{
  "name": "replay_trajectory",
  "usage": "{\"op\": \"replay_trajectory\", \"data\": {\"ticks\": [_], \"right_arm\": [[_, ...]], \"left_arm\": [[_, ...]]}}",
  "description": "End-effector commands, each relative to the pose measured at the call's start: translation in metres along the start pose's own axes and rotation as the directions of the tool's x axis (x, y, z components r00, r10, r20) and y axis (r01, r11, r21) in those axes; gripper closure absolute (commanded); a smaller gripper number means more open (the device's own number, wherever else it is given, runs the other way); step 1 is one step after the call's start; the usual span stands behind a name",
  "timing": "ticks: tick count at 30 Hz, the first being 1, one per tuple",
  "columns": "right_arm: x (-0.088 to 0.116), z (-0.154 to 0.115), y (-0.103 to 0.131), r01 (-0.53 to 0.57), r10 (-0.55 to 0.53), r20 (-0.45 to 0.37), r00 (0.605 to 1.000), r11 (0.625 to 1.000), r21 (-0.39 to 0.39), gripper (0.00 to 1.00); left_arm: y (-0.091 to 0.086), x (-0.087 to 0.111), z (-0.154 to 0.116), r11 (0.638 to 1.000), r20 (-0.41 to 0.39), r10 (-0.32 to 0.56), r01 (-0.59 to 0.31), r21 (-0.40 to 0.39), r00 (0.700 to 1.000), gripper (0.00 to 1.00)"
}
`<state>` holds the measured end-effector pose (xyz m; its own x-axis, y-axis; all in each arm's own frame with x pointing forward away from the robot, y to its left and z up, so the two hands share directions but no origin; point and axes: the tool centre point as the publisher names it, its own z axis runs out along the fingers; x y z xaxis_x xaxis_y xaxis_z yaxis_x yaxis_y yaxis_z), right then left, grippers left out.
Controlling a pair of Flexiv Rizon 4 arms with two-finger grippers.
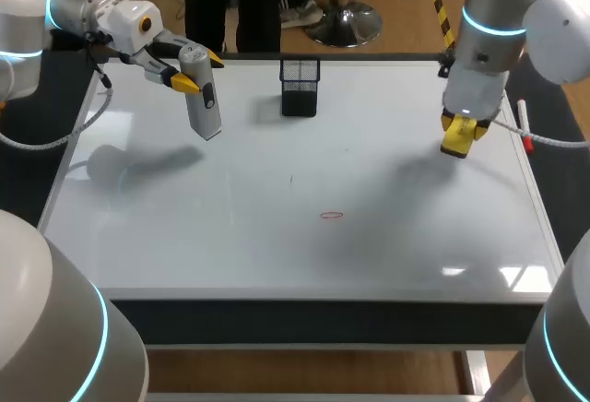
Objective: Pick up the inspection probe, press it on each red-marked spot on the whiteboard one by one, put down the probe, pick up the eraser, and wipe off all the red marks.
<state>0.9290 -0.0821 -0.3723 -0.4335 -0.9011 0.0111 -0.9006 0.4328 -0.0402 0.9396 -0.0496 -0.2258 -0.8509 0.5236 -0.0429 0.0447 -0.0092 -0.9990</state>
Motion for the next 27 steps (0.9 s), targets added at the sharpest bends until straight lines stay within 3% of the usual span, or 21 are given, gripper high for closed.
{"op": "replay_trajectory", "data": {"ticks": [1,13,27], "right_arm": [[-0.006,-0.009,0.038,0.064,-0.064,-0.011,0.998,0.997,0.051,1.0],[-0.065,-0.008,0.15,0.3,-0.29,-0.103,0.952,0.948,0.103,1.0],[-0.131,-0.003,0.216,0.432,-0.423,-0.091,0.901,0.894,0.116,1.0]], "left_arm": [[-0.002,0.001,0.001,1.0,0.002,-0.001,0.001,-0.003,1.0,1.0],[-0.002,0.001,0.001,1.0,0.002,-0.001,0.001,-0.003,1.0,1.0],[-0.002,0.001,0.001,1.0,0.002,-0.001,0.001,-0.003,1.0,1.0]]}}
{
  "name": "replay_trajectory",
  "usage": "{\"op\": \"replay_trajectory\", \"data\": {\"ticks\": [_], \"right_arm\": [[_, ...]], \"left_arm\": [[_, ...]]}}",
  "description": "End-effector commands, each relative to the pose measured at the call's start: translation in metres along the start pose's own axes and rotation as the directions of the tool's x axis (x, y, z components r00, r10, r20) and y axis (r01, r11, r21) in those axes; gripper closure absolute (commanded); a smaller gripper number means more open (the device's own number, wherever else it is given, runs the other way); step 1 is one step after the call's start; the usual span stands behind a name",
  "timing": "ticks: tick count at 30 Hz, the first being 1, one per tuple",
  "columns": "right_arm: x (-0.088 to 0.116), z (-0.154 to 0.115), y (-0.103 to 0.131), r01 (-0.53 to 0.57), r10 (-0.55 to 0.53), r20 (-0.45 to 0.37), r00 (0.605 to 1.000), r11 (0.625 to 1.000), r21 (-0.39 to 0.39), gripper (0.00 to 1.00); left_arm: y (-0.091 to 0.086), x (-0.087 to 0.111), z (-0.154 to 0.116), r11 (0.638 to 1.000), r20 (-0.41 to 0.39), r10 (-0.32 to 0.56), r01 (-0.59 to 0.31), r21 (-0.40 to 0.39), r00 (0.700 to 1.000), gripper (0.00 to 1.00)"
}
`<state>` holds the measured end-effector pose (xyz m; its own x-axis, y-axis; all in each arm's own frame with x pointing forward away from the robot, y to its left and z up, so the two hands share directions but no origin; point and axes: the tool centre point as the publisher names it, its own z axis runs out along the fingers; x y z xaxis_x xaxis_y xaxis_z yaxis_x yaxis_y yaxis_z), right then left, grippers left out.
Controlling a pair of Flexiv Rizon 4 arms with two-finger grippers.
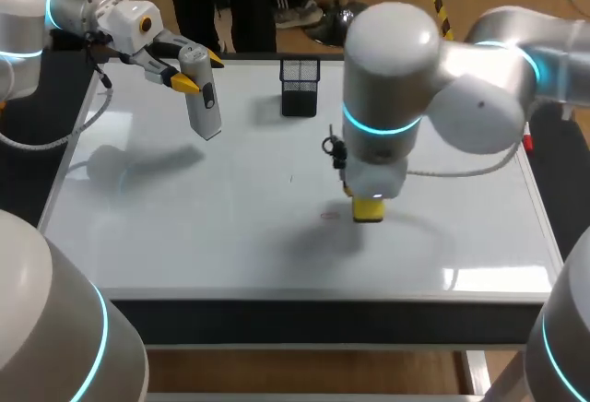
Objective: Pick up the inspection probe, press it on each red-marked spot on the whiteboard one by one, put down the probe, pick up the eraser, and wipe off all the red marks.
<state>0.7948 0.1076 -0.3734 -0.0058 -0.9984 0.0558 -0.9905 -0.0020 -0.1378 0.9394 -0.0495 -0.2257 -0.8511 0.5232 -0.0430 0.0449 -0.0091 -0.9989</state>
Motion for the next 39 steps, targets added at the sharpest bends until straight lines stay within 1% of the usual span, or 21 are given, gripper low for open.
{"op": "replay_trajectory", "data": {"ticks": [1,9,13,17,19,26,39], "right_arm": [[-0.027,0.006,0.005,0.01,-0.01,-0.064,0.998,1.0,0.011,1.0],[-0.062,0.014,0.012,0.089,-0.089,-0.024,0.996,0.996,-0.008,1.0],[-0.074,0.014,0.016,0.121,-0.121,-0.007,0.993,0.993,-0.008,1.0],[-0.081,0.017,0.017,0.144,-0.144,0.018,0.989,0.989,-0.016,1.0],[-0.083,0.019,0.016,0.149,-0.148,0.035,0.988,0.988,-0.033,1.0],[-0.083,0.026,0.015,0.152,-0.15,0.041,0.988,0.988,-0.042,1.0],[-0.072,0.042,0.012,0.145,-0.145,0.014,0.989,0.987,-0.068,1.0]], "left_arm": [[-0.002,0.0,0.001,1.0,0.002,-0.001,0.001,-0.002,1.0,1.0],[-0.002,0.0,0.001,1.0,0.002,-0.001,0.001,-0.002,1.0,1.0],[-0.002,0.0,0.001,1.0,0.002,-0.001,0.001,-0.002,1.0,1.0],[-0.002,0.0,0.001,1.0,0.002,-0.001,0.001,-0.002,1.0,1.0],[-0.002,0.0,0.001,1.0,0.002,-0.001,0.001,-0.002,1.0,1.0],[-0.002,0.0,0.001,1.0,0.002,-0.001,0.001,-0.002,1.0,1.0],[-0.002,0.0,0.001,1.0,0.002,-0.001,0.001,-0.002,1.0,1.0]]}}
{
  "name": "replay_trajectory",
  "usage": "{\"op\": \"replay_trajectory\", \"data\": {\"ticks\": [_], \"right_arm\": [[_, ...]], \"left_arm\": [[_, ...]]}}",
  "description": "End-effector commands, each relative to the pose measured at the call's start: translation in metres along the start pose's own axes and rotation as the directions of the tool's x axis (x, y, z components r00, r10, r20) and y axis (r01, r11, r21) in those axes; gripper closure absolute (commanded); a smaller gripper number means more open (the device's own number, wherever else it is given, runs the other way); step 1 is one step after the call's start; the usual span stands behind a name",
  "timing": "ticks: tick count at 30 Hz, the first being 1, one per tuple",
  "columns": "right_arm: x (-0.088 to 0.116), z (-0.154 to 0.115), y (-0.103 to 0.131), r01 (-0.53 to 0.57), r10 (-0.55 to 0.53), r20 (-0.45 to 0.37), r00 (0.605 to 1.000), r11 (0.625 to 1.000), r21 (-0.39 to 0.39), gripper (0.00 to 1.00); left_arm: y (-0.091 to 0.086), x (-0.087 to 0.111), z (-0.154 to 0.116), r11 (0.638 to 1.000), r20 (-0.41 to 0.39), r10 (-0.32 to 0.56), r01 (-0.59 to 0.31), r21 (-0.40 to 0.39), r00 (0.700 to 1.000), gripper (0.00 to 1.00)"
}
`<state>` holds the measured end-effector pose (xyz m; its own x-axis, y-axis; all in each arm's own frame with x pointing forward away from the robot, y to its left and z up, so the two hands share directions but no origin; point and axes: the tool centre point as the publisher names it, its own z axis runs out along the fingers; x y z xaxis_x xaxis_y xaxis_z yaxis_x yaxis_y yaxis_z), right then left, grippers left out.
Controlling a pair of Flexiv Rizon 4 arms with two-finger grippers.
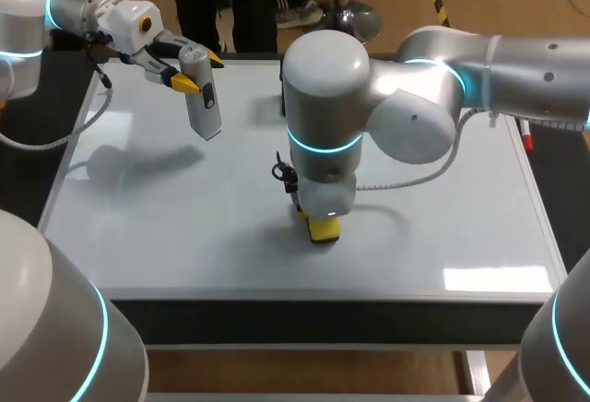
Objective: Pick up the inspection probe, press it on each red-marked spot on the whiteboard one by one, put down the probe, pick up the eraser, and wipe off all the red marks.
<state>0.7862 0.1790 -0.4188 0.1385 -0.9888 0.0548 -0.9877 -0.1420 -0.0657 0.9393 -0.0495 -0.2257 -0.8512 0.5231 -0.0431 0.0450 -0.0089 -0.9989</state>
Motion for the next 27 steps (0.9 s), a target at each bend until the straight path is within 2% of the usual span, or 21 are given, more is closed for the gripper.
{"op": "replay_trajectory", "data": {"ticks": [1,6,21,27], "right_arm": [[0.004,0.003,-0.003,0.0,0.0,-0.01,1.0,1.0,-0.006,1.0],[0.016,0.009,-0.002,-0.01,0.01,-0.034,0.999,1.0,-0.016,1.0],[0.074,0.019,-0.008,-0.128,0.124,-0.084,0.989,0.991,-0.034,1.0],[0.084,0.017,-0.009,-0.146,0.143,-0.088,0.986,0.989,-0.035,1.0]], "left_arm": [[-0.002,0.0,0.001,1.0,0.001,-0.001,0.001,-0.002,1.0,1.0],[-0.002,0.0,0.001,1.0,0.001,-0.001,0.001,-0.002,1.0,1.0],[-0.002,0.0,0.001,1.0,0.001,-0.001,0.001,-0.002,1.0,1.0],[-0.002,0.0,0.001,1.0,0.001,-0.001,0.001,-0.002,1.0,1.0]]}}
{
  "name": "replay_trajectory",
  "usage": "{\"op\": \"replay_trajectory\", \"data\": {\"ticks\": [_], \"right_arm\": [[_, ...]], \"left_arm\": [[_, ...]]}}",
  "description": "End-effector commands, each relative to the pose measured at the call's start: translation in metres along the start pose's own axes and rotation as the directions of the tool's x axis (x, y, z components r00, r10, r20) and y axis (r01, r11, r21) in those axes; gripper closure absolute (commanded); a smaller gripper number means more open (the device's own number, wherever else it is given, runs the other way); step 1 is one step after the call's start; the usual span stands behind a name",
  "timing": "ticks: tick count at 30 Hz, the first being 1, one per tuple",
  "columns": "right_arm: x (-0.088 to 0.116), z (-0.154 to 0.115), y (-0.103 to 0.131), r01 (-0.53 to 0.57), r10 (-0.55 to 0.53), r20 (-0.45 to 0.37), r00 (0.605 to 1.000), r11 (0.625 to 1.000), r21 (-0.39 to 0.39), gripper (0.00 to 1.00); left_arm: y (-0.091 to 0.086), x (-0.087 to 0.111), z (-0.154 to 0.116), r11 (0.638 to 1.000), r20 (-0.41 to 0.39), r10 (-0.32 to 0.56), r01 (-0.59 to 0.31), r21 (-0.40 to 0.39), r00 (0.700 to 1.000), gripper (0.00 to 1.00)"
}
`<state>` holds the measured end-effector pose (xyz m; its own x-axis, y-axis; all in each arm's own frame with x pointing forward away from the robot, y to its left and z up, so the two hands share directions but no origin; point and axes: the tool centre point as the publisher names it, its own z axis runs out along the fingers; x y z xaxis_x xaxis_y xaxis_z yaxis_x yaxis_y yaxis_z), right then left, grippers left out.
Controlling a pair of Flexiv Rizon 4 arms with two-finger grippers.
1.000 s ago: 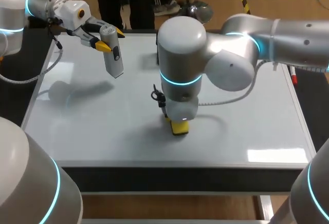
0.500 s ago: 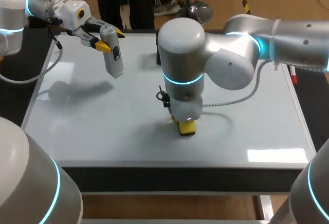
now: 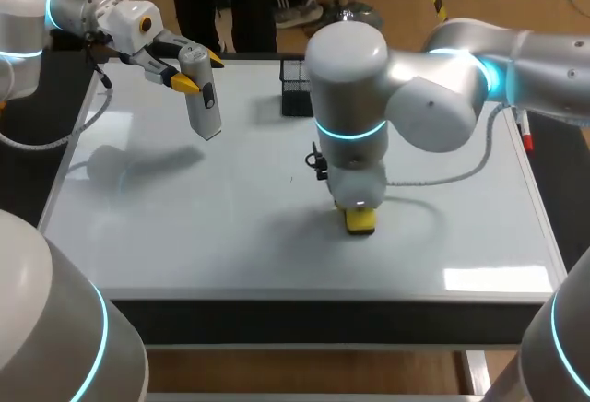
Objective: Pick up the inspection probe, press it on each red-marked spot on the whiteboard one by one, put down the probe, pick up the eraser, and wipe off all the red marks.
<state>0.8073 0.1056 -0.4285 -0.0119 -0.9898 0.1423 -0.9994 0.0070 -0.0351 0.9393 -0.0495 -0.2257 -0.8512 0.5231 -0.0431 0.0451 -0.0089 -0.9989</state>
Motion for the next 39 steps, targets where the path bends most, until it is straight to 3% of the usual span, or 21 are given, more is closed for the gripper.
{"op": "replay_trajectory", "data": {"ticks": [1,16,22,39], "right_arm": [[0.01,0.003,-0.001,-0.002,0.002,0.01,1.0,1.0,0.004,1.0],[0.05,-0.054,-0.027,-0.064,0.061,0.12,0.991,0.998,0.025,1.0],[0.059,-0.069,-0.04,-0.101,0.094,0.128,0.987,0.994,0.044,1.0],[0.062,-0.072,-0.043,-0.115,0.108,0.126,0.986,0.992,0.049,1.0]], "left_arm": [[-0.002,0.0,0.001,1.0,0.001,-0.001,0.001,-0.002,1.0,1.0],[-0.002,0.0,0.001,1.0,0.001,-0.001,0.001,-0.002,1.0,1.0],[-0.002,0.0,0.001,1.0,0.001,-0.001,0.001,-0.002,1.0,1.0],[-0.002,0.0,0.001,1.0,0.001,-0.001,0.001,-0.002,1.0,1.0]]}}
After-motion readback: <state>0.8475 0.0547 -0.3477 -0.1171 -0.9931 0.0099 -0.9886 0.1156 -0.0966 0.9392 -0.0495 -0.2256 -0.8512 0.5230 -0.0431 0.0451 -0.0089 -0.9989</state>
